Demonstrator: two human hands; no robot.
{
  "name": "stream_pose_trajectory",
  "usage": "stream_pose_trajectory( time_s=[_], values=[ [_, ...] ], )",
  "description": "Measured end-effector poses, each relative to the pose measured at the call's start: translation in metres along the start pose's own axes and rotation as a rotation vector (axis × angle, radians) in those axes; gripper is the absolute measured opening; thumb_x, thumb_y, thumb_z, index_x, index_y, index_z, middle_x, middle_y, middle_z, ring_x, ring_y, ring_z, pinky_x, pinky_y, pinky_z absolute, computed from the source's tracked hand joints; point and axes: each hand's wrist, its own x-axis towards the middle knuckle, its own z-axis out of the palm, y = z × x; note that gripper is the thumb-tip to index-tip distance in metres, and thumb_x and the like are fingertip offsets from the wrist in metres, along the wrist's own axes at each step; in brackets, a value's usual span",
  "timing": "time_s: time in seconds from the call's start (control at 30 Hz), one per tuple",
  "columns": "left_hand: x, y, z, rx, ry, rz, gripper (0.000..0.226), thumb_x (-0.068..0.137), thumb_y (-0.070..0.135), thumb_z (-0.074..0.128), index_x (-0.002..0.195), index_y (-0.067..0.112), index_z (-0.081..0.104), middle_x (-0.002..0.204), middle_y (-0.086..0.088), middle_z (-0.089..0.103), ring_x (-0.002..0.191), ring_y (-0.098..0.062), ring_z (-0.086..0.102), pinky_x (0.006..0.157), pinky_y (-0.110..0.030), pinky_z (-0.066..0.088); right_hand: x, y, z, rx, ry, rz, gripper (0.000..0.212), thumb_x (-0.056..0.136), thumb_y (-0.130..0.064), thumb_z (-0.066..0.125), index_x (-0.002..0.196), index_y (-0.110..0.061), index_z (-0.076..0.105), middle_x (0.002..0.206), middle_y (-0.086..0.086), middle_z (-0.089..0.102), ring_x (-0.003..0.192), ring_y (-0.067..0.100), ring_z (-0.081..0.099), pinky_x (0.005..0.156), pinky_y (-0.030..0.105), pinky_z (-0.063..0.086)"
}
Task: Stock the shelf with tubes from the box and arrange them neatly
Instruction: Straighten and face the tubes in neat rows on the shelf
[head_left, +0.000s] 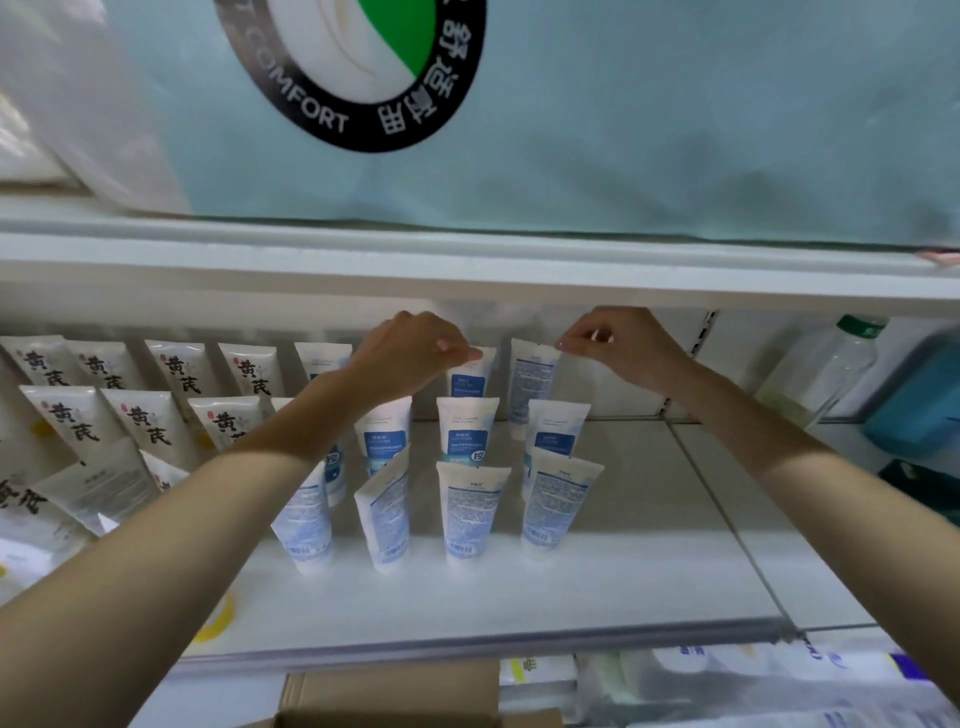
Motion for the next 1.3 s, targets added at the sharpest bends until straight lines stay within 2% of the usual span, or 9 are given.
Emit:
stream_pose_trajectory(
  time_s=[0.17,0.37,0.6,0.7,0.87,1.0,1.1,1.2,1.3],
  values=[
    [0.0,-0.001,0.006,0.096,-0.006,0.058,0.048,0.094,0.049,0.04,0.133,0.024,0.051,0.139,-0.001,0.05,0.122,-0.024,0.052,0.099,-0.038,0.04,0.026,0.015,0.015,0.072,-0.03,0.142,0.02,0.084,-0.041,0.066,0.101,-0.03,0.068,0.101,-0.009,0.067,0.088,0.003,0.058,0.069,0.005,0.04],
    [0.0,-0.007,0.018,0.175,-0.094,0.067,0.049,0.098,0.042,0.035,0.142,0.021,0.038,0.148,-0.002,0.039,0.132,-0.024,0.041,0.105,-0.036,0.034,0.039,0.021,0.04,-0.057,-0.093,0.047,0.012,0.087,-0.037,0.063,0.095,-0.029,0.068,0.096,-0.007,0.067,0.091,0.016,0.062,0.085,0.029,0.048],
    [-0.001,-0.006,0.018,0.159,-0.087,0.057,0.05,0.097,0.042,0.038,0.143,0.02,0.037,0.148,-0.002,0.04,0.131,-0.022,0.042,0.104,-0.035,0.035,0.048,0.026,0.043,-0.039,-0.108,0.034,0.026,0.087,-0.032,0.064,0.111,-0.022,0.067,0.1,-0.013,0.063,0.085,0.01,0.058,0.087,0.03,0.049],
    [0.0,-0.006,0.019,0.159,-0.098,0.053,0.052,0.096,0.044,0.038,0.142,0.019,0.038,0.147,-0.002,0.04,0.132,-0.022,0.041,0.104,-0.035,0.034,0.051,0.026,0.041,-0.029,-0.149,-0.01,0.034,0.087,-0.028,0.064,0.12,-0.034,0.06,0.109,-0.011,0.061,0.077,0.011,0.056,0.084,0.032,0.05],
    [0.001,-0.006,0.02,0.17,-0.1,0.049,0.051,0.096,0.043,0.039,0.141,0.017,0.04,0.147,-0.003,0.04,0.131,-0.022,0.042,0.104,-0.035,0.034,0.052,0.029,0.039,-0.004,-0.223,0.002,0.026,0.087,-0.03,0.062,0.086,-0.056,0.061,0.105,-0.001,0.067,0.079,0.015,0.063,0.085,0.045,0.053],
    [0.001,-0.008,0.019,0.155,-0.094,0.036,0.05,0.096,0.043,0.04,0.139,0.017,0.043,0.146,-0.002,0.042,0.13,-0.022,0.043,0.103,-0.035,0.035,0.047,0.021,0.033,0.089,-0.237,0.017,0.01,0.073,-0.048,0.069,0.082,-0.051,0.065,0.1,0.0,0.068,0.083,0.016,0.066,0.087,0.044,0.053],
    [0.002,-0.008,0.019,0.13,-0.076,0.03,0.048,0.096,0.041,0.043,0.137,0.015,0.046,0.143,-0.003,0.046,0.125,-0.022,0.047,0.097,-0.031,0.037,0.047,0.021,0.028,0.164,-0.291,0.034,0.035,0.057,-0.059,0.07,0.089,-0.044,0.069,0.106,-0.002,0.068,0.087,0.014,0.066,0.089,0.041,0.054],
    [0.001,-0.007,0.019,0.108,-0.057,0.029,0.045,0.096,0.038,0.046,0.134,0.014,0.049,0.138,-0.004,0.051,0.119,-0.023,0.053,0.088,-0.024,0.035,0.05,0.026,0.027,0.182,-0.339,0.026,0.046,0.05,-0.067,0.073,0.091,-0.045,0.071,0.11,-0.008,0.067,0.088,0.008,0.067,0.092,0.037,0.052],
    [0.0,-0.007,0.019,0.089,-0.059,0.014,0.046,0.096,0.04,0.046,0.134,0.014,0.048,0.139,-0.003,0.051,0.119,-0.022,0.053,0.092,-0.027,0.038,0.049,0.028,0.024,0.184,-0.372,0.033,0.044,0.051,-0.065,0.073,0.091,-0.049,0.069,0.114,-0.009,0.066,0.091,0.008,0.067,0.092,0.033,0.049]
  ],
)
